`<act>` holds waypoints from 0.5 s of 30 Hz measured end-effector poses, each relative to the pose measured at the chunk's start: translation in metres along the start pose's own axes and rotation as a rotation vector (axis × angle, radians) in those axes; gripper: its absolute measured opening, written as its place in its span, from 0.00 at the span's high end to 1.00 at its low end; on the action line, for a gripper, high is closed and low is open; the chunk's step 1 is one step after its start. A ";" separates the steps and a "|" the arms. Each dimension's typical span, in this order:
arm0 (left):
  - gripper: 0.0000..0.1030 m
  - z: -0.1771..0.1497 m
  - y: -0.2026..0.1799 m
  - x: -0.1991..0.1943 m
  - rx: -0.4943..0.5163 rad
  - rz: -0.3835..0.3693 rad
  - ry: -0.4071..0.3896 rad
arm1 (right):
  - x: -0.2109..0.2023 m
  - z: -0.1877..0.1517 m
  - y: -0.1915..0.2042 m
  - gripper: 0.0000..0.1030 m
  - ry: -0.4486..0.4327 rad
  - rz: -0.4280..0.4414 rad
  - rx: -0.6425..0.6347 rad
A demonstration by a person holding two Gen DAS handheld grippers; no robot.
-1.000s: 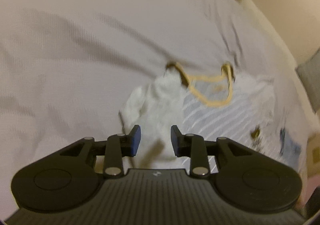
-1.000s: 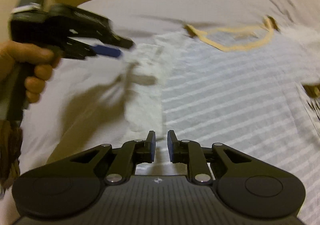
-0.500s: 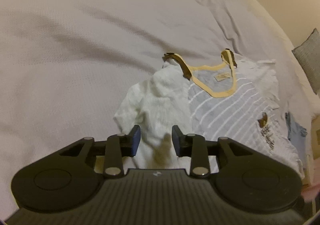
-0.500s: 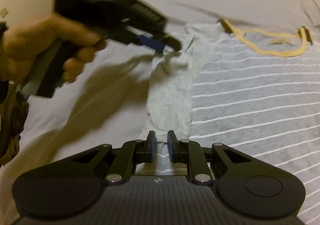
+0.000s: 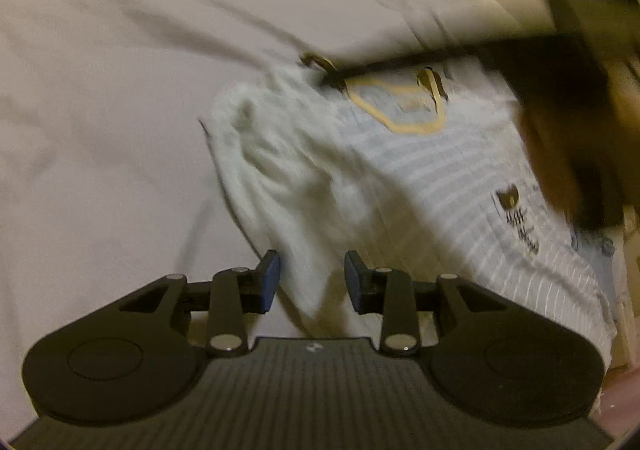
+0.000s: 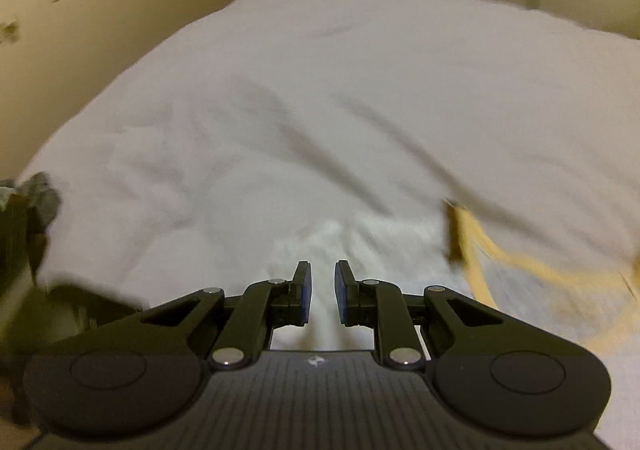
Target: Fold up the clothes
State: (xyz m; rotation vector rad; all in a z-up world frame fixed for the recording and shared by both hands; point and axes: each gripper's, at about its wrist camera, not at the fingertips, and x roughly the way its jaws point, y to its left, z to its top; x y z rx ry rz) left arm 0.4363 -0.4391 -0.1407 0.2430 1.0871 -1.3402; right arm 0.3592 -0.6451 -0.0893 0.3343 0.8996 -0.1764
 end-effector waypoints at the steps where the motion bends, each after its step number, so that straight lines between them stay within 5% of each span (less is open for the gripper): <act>1: 0.71 -0.005 -0.003 0.002 -0.008 0.000 0.001 | 0.010 0.013 -0.003 0.81 0.026 0.036 -0.012; 7: 0.71 -0.023 -0.011 0.002 -0.035 0.017 -0.001 | 0.072 0.044 -0.006 0.80 0.196 0.132 -0.066; 12: 0.71 -0.026 -0.009 0.000 -0.023 0.029 0.000 | 0.080 0.037 -0.002 0.78 0.345 0.141 -0.121; 15: 0.71 -0.027 -0.009 0.001 -0.013 0.027 0.000 | 0.079 0.040 -0.003 0.64 0.374 0.155 -0.142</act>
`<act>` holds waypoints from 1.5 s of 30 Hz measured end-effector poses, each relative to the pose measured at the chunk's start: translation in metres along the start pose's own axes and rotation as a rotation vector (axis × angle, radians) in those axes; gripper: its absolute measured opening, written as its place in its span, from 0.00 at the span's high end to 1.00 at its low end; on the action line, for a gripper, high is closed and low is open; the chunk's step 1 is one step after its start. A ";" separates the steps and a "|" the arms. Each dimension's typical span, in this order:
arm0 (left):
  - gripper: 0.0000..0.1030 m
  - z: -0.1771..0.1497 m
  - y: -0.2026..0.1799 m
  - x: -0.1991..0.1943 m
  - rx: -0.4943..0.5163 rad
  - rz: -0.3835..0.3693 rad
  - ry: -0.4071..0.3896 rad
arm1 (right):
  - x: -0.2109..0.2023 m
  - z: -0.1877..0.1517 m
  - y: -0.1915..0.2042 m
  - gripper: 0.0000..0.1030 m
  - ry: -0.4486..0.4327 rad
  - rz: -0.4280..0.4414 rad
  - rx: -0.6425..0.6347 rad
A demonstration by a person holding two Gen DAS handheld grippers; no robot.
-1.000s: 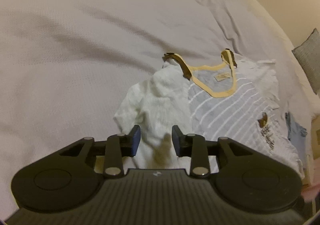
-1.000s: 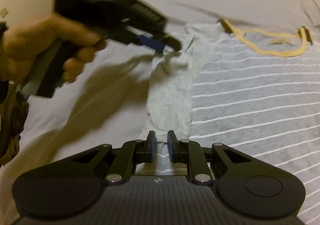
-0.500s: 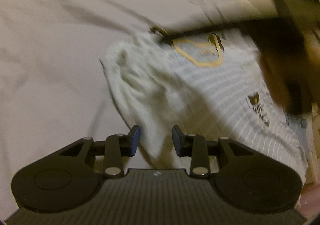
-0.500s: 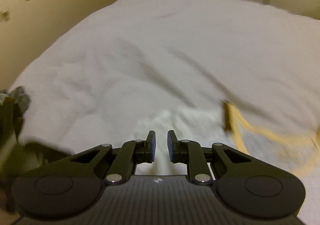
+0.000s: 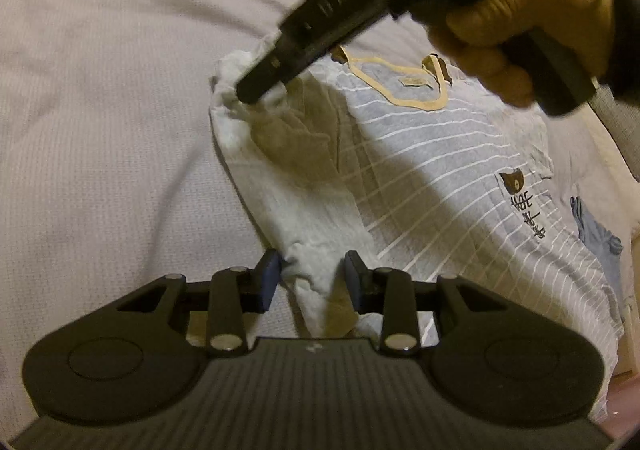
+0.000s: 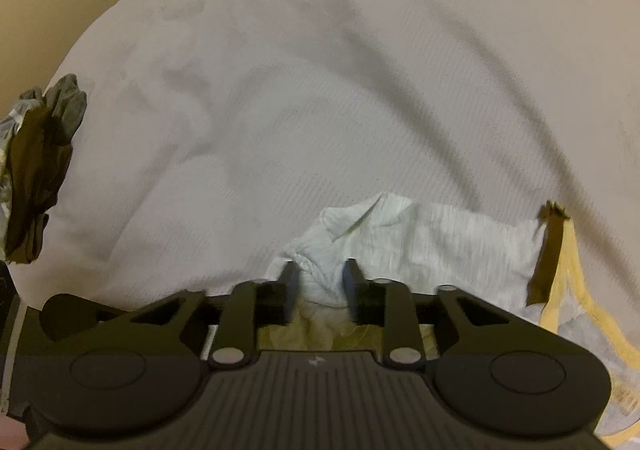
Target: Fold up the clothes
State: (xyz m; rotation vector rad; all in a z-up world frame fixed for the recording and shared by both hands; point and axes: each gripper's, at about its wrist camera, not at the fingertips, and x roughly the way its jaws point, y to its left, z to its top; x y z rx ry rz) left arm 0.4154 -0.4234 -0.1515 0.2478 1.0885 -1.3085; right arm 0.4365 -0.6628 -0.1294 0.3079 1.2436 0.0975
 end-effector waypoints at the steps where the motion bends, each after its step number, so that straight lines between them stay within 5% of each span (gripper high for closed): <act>1: 0.71 0.000 0.000 0.000 -0.002 -0.001 -0.001 | 0.000 0.005 -0.001 0.58 0.001 0.000 -0.003; 7: 0.71 -0.001 0.002 -0.001 -0.021 -0.009 -0.004 | 0.025 0.025 -0.017 0.50 0.081 0.091 0.094; 9: 0.71 -0.002 0.003 -0.002 -0.026 -0.012 -0.003 | 0.029 0.029 -0.022 0.61 0.094 0.133 0.132; 11: 0.71 -0.003 0.003 -0.002 -0.027 -0.012 -0.002 | 0.028 0.034 -0.020 0.92 0.083 0.163 0.129; 14: 0.71 -0.002 0.004 -0.001 -0.029 -0.014 0.000 | 0.007 0.044 -0.020 0.94 -0.059 0.109 0.093; 17: 0.71 -0.003 0.002 -0.001 -0.034 -0.012 0.000 | -0.025 0.044 -0.032 0.93 -0.217 0.061 0.126; 19: 0.71 -0.003 0.002 -0.004 -0.033 -0.014 0.000 | -0.036 0.037 -0.034 0.82 -0.239 0.023 0.116; 23: 0.70 0.000 0.005 -0.016 -0.042 -0.036 -0.034 | -0.036 0.009 -0.037 0.60 -0.173 0.015 0.130; 27: 0.70 0.005 0.014 -0.026 -0.069 -0.035 -0.070 | -0.014 -0.018 -0.037 0.52 -0.128 0.023 0.185; 30: 0.70 0.008 0.023 -0.027 -0.075 -0.016 -0.074 | -0.002 -0.026 -0.043 0.53 -0.133 0.057 0.249; 32: 0.70 0.010 0.028 -0.027 -0.070 0.001 -0.069 | 0.004 -0.030 -0.047 0.81 -0.148 0.091 0.294; 34: 0.70 0.013 0.030 -0.028 -0.068 0.011 -0.070 | -0.007 -0.039 -0.046 0.94 -0.189 0.102 0.327; 38: 0.69 0.022 0.033 -0.027 -0.061 0.020 -0.081 | -0.048 -0.066 -0.029 0.95 -0.285 -0.045 0.259; 40: 0.68 0.028 0.031 -0.023 -0.053 0.018 -0.086 | -0.051 -0.080 -0.020 0.95 -0.260 -0.128 0.238; 45: 0.68 0.040 0.030 -0.002 -0.029 0.052 -0.059 | -0.040 -0.087 -0.021 0.85 -0.213 -0.144 0.284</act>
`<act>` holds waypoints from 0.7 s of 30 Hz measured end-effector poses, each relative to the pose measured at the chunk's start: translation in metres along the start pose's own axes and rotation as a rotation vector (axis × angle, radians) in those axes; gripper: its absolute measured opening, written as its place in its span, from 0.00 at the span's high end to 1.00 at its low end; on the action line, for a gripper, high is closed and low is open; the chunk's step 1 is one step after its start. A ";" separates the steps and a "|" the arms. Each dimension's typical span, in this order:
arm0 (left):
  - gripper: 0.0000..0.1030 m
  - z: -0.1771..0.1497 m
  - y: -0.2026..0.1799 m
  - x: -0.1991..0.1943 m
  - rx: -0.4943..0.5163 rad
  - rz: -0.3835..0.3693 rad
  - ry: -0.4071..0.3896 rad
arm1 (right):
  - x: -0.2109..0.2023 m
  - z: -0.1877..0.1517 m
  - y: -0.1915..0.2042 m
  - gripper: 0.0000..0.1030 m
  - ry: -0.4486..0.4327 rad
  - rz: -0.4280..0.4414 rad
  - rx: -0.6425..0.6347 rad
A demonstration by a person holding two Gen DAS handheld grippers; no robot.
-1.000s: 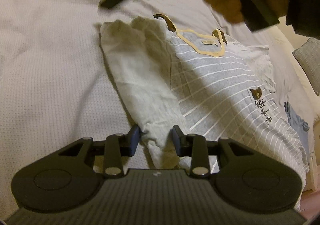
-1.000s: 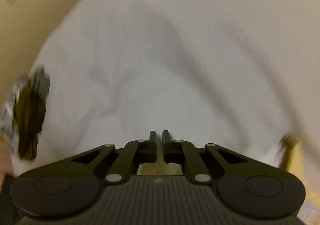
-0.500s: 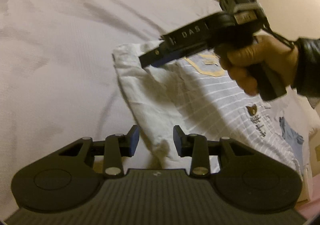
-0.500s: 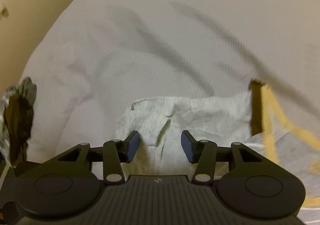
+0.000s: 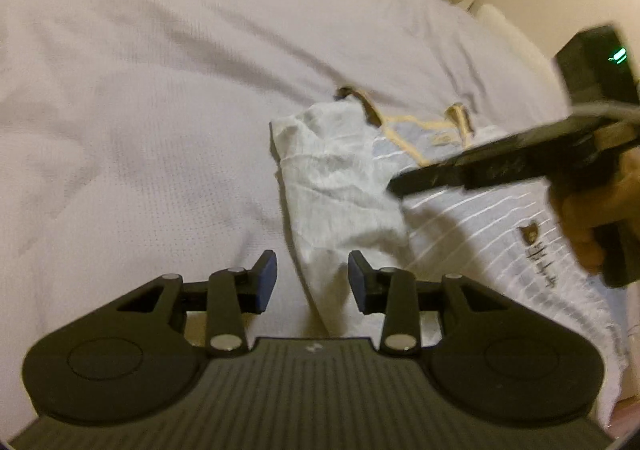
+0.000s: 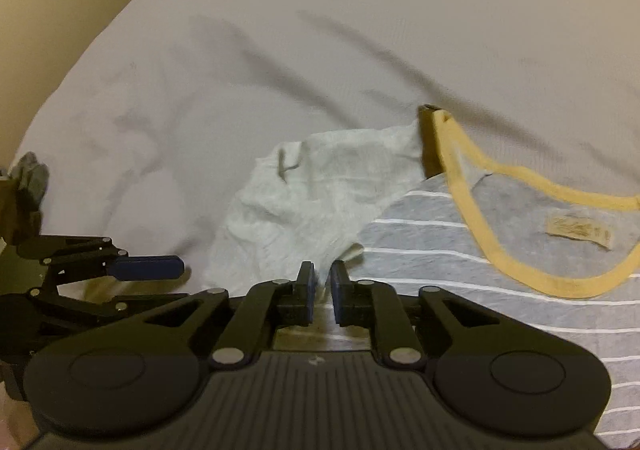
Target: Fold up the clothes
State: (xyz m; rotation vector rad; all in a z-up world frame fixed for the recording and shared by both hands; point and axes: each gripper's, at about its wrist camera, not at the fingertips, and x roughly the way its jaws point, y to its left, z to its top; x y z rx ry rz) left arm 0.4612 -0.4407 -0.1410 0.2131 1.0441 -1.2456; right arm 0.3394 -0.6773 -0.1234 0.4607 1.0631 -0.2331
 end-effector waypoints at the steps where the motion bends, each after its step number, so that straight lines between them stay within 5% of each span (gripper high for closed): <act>1: 0.68 0.001 0.000 0.004 0.000 0.011 0.011 | -0.005 0.004 -0.001 0.85 -0.023 -0.007 0.002; 3: 0.68 0.004 -0.001 0.012 0.001 0.033 0.032 | -0.012 0.014 0.001 0.79 -0.066 -0.007 -0.018; 5: 0.68 0.003 -0.001 0.014 0.002 0.035 0.029 | -0.014 0.027 0.007 0.58 -0.104 0.006 -0.063; 7: 0.68 0.002 -0.002 0.015 -0.002 0.037 0.025 | -0.005 0.041 0.017 0.47 -0.072 0.048 -0.129; 10: 0.68 0.001 -0.001 0.013 -0.019 0.034 0.014 | 0.018 0.056 0.027 0.47 0.023 0.116 -0.202; 12: 0.68 -0.002 0.000 0.010 -0.032 0.031 0.006 | 0.038 0.062 0.032 0.49 0.113 0.151 -0.224; 14: 0.68 -0.006 0.002 0.006 -0.043 0.028 -0.003 | 0.053 0.067 0.040 0.77 0.165 0.176 -0.240; 16: 0.68 -0.009 0.003 0.005 -0.051 0.028 -0.007 | 0.060 0.075 0.050 0.87 0.160 0.208 -0.247; 21: 0.68 -0.012 0.003 0.003 -0.060 0.029 -0.010 | 0.060 0.099 0.061 0.86 0.045 0.164 -0.233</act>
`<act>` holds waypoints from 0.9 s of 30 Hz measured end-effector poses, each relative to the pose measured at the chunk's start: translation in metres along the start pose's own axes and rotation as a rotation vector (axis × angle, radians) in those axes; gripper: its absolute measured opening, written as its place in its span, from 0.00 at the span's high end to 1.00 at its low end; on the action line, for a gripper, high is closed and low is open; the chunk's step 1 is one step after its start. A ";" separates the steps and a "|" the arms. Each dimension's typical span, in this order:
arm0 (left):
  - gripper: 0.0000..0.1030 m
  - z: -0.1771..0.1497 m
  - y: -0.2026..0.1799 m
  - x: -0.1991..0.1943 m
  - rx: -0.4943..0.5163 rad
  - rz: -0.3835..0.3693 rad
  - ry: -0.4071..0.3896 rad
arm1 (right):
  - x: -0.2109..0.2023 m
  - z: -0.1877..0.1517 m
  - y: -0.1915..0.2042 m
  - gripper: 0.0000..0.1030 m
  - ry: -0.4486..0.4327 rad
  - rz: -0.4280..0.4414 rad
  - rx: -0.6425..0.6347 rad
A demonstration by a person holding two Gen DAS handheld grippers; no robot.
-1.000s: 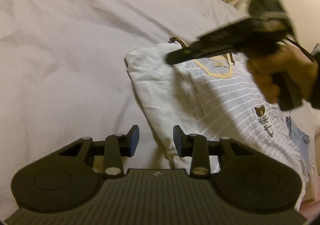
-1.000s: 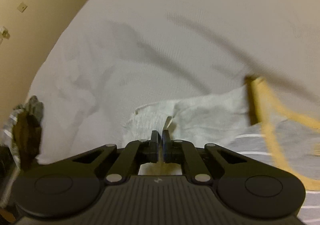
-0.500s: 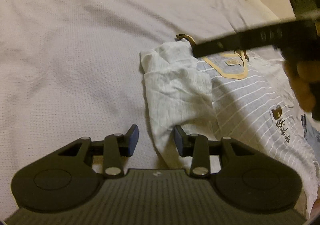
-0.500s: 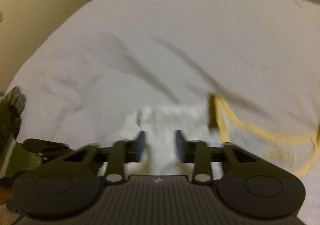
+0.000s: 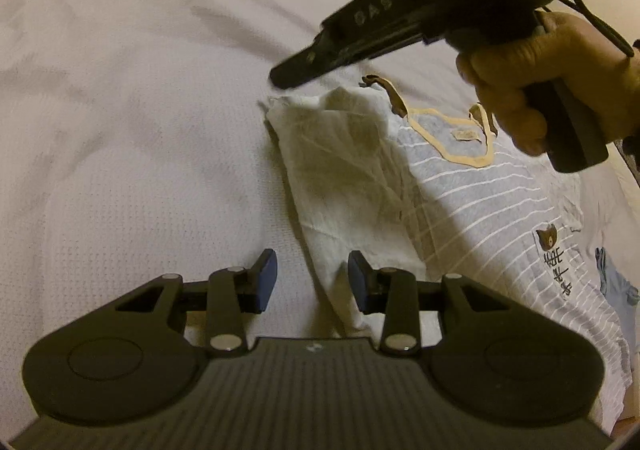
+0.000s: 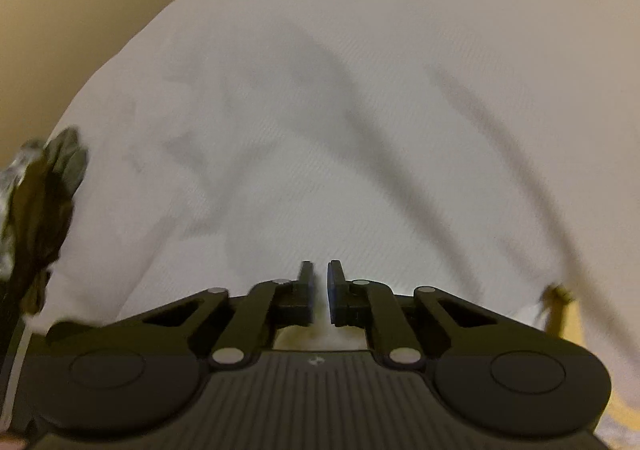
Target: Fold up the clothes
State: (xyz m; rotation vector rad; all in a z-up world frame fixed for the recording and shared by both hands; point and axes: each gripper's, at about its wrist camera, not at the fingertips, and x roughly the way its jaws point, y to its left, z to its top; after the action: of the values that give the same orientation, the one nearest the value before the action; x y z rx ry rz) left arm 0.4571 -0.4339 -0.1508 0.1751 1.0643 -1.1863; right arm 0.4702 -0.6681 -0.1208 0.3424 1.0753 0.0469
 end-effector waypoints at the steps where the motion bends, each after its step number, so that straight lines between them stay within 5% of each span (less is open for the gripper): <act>1: 0.68 0.002 0.000 -0.001 -0.002 0.000 -0.006 | -0.005 0.002 -0.001 0.83 -0.024 -0.020 0.008; 5: 0.68 0.014 0.003 -0.002 -0.003 0.002 -0.032 | -0.033 -0.013 -0.009 0.73 -0.101 -0.089 0.079; 10: 0.68 0.032 0.007 0.008 0.021 0.043 -0.043 | -0.050 -0.069 -0.014 0.69 -0.100 -0.073 0.218; 15: 0.68 0.055 0.012 0.023 0.067 0.111 -0.061 | -0.041 -0.108 0.003 0.69 -0.034 -0.034 0.197; 18: 0.68 0.069 0.014 0.029 0.092 0.138 -0.075 | -0.043 -0.127 0.016 0.70 -0.007 -0.084 0.163; 22: 0.68 0.081 0.010 0.023 0.101 0.159 -0.098 | -0.078 -0.166 0.032 0.70 -0.060 -0.144 0.201; 27: 0.68 0.064 -0.004 0.000 0.103 0.135 -0.072 | -0.080 -0.187 0.083 0.70 -0.096 -0.074 0.190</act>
State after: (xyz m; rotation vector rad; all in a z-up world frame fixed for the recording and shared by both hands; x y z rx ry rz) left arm 0.4913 -0.4748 -0.1149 0.2782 0.9148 -1.1174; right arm 0.2798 -0.5588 -0.1078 0.4715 0.9989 -0.1374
